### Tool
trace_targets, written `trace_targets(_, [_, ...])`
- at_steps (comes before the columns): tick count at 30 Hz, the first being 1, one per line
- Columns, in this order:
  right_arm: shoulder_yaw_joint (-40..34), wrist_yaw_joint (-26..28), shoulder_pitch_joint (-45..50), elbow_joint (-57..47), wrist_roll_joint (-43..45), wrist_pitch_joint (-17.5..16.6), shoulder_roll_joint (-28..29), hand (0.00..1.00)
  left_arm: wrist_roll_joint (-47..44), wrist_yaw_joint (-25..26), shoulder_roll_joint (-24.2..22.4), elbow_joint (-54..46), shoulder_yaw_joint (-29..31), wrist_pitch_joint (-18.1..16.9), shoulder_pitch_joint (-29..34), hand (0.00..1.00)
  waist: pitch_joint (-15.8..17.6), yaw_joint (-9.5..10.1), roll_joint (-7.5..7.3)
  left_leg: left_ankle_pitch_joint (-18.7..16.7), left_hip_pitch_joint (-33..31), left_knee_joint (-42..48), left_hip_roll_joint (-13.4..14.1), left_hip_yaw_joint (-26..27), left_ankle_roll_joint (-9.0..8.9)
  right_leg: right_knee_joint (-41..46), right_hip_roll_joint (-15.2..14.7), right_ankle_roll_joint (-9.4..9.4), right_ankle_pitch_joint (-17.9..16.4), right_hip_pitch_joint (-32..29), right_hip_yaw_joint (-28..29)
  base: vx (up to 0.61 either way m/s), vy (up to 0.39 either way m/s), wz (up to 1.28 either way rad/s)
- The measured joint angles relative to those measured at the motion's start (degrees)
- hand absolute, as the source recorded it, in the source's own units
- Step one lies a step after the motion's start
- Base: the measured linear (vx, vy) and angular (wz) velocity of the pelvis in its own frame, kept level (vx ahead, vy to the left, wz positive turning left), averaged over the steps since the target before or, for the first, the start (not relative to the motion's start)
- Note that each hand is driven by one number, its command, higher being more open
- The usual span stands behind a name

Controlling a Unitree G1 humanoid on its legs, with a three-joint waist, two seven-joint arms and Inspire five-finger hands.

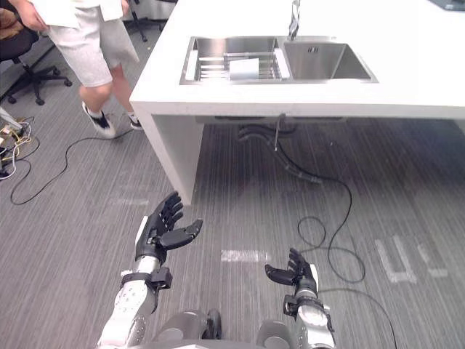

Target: Walk over to the sink, pick up the cup, carry it to the dishwasher, place the cup inside the dishwasher, then close the dishwasher door

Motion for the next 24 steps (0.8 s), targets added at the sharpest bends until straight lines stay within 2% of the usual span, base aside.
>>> trace_targets(1, [0.2, 0.4, 0.4, -1.1, -0.1, 0.0, 0.4, 0.90, 0.0, 0.0, -0.3, -3.3, -0.6, -0.2, -0.2, 0.90, -0.1, -0.59, -0.11, -0.5, 2.0, -1.4, 0.0, -0.6, -0.39, -0.4, -0.5, -2.35, -1.1, -3.0, -1.8, 0.40, -0.037, 0.16])
trace_targets(3, [0.2, 0.8, 1.2, -2.2, -0.5, 0.0, 0.9, 0.90, 0.0, 0.2, -0.5, -6.8, -1.2, -1.0, -0.6, 0.90, -0.2, -1.09, -0.11, -1.0, 5.2, -3.7, 0.4, -1.3, -1.16, -4.6, -0.3, -4.85, -2.5, -6.3, -4.2, 0.40, -0.122, 0.21])
trace_targets(4, [0.2, 1.0, 1.3, -2.2, -0.5, 0.0, 1.0, 0.90, 0.0, 0.4, -0.6, -8.3, -1.4, -1.8, -1.1, 0.90, -0.3, -1.86, 0.05, -1.8, 6.6, -4.2, 1.4, -2.2, -2.23, -9.7, 0.4, -5.78, -3.0, -7.7, -5.2, 0.41, -0.178, 0.29])
trace_targets(5, [0.2, 1.1, 1.3, -2.2, -0.5, 0.0, 1.1, 0.90, 0.0, 0.8, -0.7, -8.8, -1.5, -2.0, -1.6, 0.90, -0.3, -2.02, 0.12, -2.4, 7.1, -4.3, 2.1, -2.6, -2.84, -12.9, 0.9, -5.91, -3.1, -8.4, -5.3, 0.39, -0.223, 0.32])
trace_targets(6, [0.2, 1.1, 1.4, -2.2, -0.5, 0.0, 1.1, 0.90, 0.0, 1.5, -0.8, -9.1, -1.7, -2.6, -2.9, 0.90, -0.6, -2.04, 0.08, -3.7, 8.0, -4.2, 3.3, -3.2, -4.29, -20.2, 1.9, -6.67, -1.9, -9.1, -5.2, 0.39, -0.256, 0.29])
trace_targets(7, [0.5, 1.0, 1.9, -2.1, -0.5, 0.0, 1.1, 0.90, 0.0, 2.4, -0.6, -9.3, -1.6, -3.2, -3.8, 0.90, -1.4, -2.01, -1.17, -5.0, 8.9, -4.1, 3.5, -3.7, -6.08, -28.2, 2.2, -7.77, 4.4, -8.9, -4.3, 0.41, -0.271, 0.31])
trace_targets(8, [0.8, 1.0, 2.2, -1.8, -0.5, 0.0, 0.7, 0.90, 0.0, 2.8, -0.8, -8.9, -1.6, -3.5, -4.0, 0.90, -1.5, -2.12, -0.97, -6.1, 9.8, -4.1, 4.0, -4.2, -6.96, -27.5, 2.4, -8.33, 7.9, -8.5, -4.5, 0.54, -0.349, 0.17])
trace_targets(9, [1.0, 0.8, 2.2, -0.6, -0.5, 0.1, -0.5, 0.90, 0.0, 3.8, -2.1, -8.7, -1.7, -3.3, -3.9, 0.90, -2.6, -1.82, 0.89, -6.4, 10.6, -3.8, 6.6, -4.8, -7.58, -26.2, 4.2, -9.92, 5.9, -7.8, -5.9, 0.47, -0.303, 0.09])
trace_targets(11, [1.2, 0.5, 2.8, -0.6, -0.5, 0.2, -1.3, 0.90, 0.0, 4.5, -3.1, -8.8, -2.0, -3.3, -4.7, 0.90, -3.3, -2.33, 2.04, -5.4, 10.1, -0.6, 8.4, -5.8, -9.02, -25.6, 5.1, -11.48, 3.5, -6.1, -8.3, 0.40, -0.272, 0.34])
trace_targets(12, [1.3, 0.5, 3.6, -0.7, -0.5, 0.2, -1.6, 0.90, 0.0, 4.8, -4.3, -8.9, -2.6, -3.3, -5.4, 0.90, -3.7, -2.45, 2.79, -4.0, 7.1, 6.8, 10.2, -6.9, -10.84, -27.2, 6.2, -12.55, 2.8, -3.6, -10.0, 0.40, -0.298, 0.44])
trace_targets(13, [1.3, 0.5, 3.8, -0.7, -0.5, 0.2, -1.7, 0.90, 0.0, 4.9, -4.8, -9.3, -2.8, -3.3, -5.5, 0.90, -3.6, -2.15, 2.89, -2.4, 5.2, 11.9, 11.1, -7.0, -11.34, -28.2, 6.8, -12.86, 2.6, -1.9, -10.4, 0.46, -0.335, 0.34])
trace_targets(14, [1.4, 0.4, 4.6, -1.3, -0.4, 0.2, -1.7, 0.90, 0.0, 5.1, -5.4, -9.9, -3.1, -3.4, -5.5, 0.90, -3.4, -2.03, 3.09, 1.8, 0.7, 23.5, 13.1, -7.1, -11.45, -31.2, 7.7, -13.34, 2.4, 2.3, -11.2, 0.40, -0.275, 0.19])
trace_targets(15, [1.4, 0.3, 5.9, -2.4, -0.3, 0.1, -1.7, 0.90, 0.0, 5.1, -5.6, -10.5, -3.2, -3.4, -5.5, 0.90, -3.4, -1.81, 3.13, 1.9, -2.8, 32.2, 14.6, -6.0, -11.51, -33.3, 8.1, -13.91, 2.0, 6.2, -11.9, 0.30, -0.181, 0.20])
trace_targets(17, [1.4, 0.2, 7.1, -3.5, 0.3, 0.0, -1.7, 0.90, 0.0, 5.1, -5.9, -12.5, -3.1, -3.7, -5.1, 0.90, -3.4, -1.08, 3.00, 0.7, -7.3, 36.9, 16.3, -3.2, -10.06, -36.4, 8.6, -14.61, 1.3, 10.4, -11.9, 0.21, -0.093, 0.05])
trace_targets(18, [1.4, 0.2, 7.3, -3.8, 0.6, 0.0, -1.7, 0.90, 0.0, 5.1, -6.0, -13.8, -3.0, -3.8, -5.1, 0.90, -3.5, -0.72, 3.25, -0.4, -9.4, 36.2, 16.3, -2.3, -9.54, -37.4, 8.6, -14.90, 0.6, 11.5, -11.8, 0.20, -0.034, -0.03])
trace_targets(20, [1.4, 0.4, 7.4, -3.8, 0.6, 0.0, -2.1, 0.90, 0.0, 5.0, -6.2, -15.6, -2.7, -4.8, -5.1, 0.90, -3.7, 0.06, 3.54, -2.2, -12.6, 31.1, 15.6, -0.8, -8.51, -38.6, 8.4, -14.23, -0.3, 13.2, -11.3, 0.21, 0.059, -0.04])
trace_targets(21, [1.5, 0.5, 7.3, -3.3, 0.6, 0.0, -2.1, 0.90, 0.0, 4.9, -5.8, -15.7, -2.6, -5.6, -5.1, 0.90, -3.6, 0.75, 3.45, -2.3, -13.4, 24.0, 13.3, -0.6, -8.61, -39.1, 7.9, -13.62, -0.8, 14.1, -10.9, 0.28, 0.155, -0.11])
trace_targets(22, [1.9, 0.5, 6.5, -1.7, 0.6, 0.0, -2.6, 0.90, 0.0, 4.9, -5.9, -15.5, -2.6, -5.7, -5.1, 0.90, -3.9, 1.16, 3.84, 0.4, -13.1, 10.2, 9.6, -2.1, -8.34, -39.4, 7.3, -12.15, -1.7, 15.0, -10.0, 0.26, 0.164, -0.12])
trace_targets(23, [2.0, 0.5, 6.3, -1.2, 0.6, 0.0, -2.9, 0.90, 0.0, 4.9, -6.0, -15.4, -2.6, -5.7, -5.1, 0.90, -4.0, 1.19, 4.06, 2.1, -12.9, 6.7, 9.0, -2.6, -8.22, -39.3, 7.3, -11.83, -1.9, 15.0, -9.8, 0.31, 0.204, -0.39])
trace_targets(24, [2.7, 0.6, 4.0, 2.6, 0.6, 0.2, -3.0, 0.90, 0.0, 4.8, -5.4, -14.2, -1.9, -5.8, -5.0, 0.90, -4.4, 1.83, 3.42, 7.9, -10.1, 2.2, 7.4, -1.7, -5.95, -39.2, 6.9, -10.58, -2.2, 15.3, -6.3, 0.33, 0.156, -0.34])
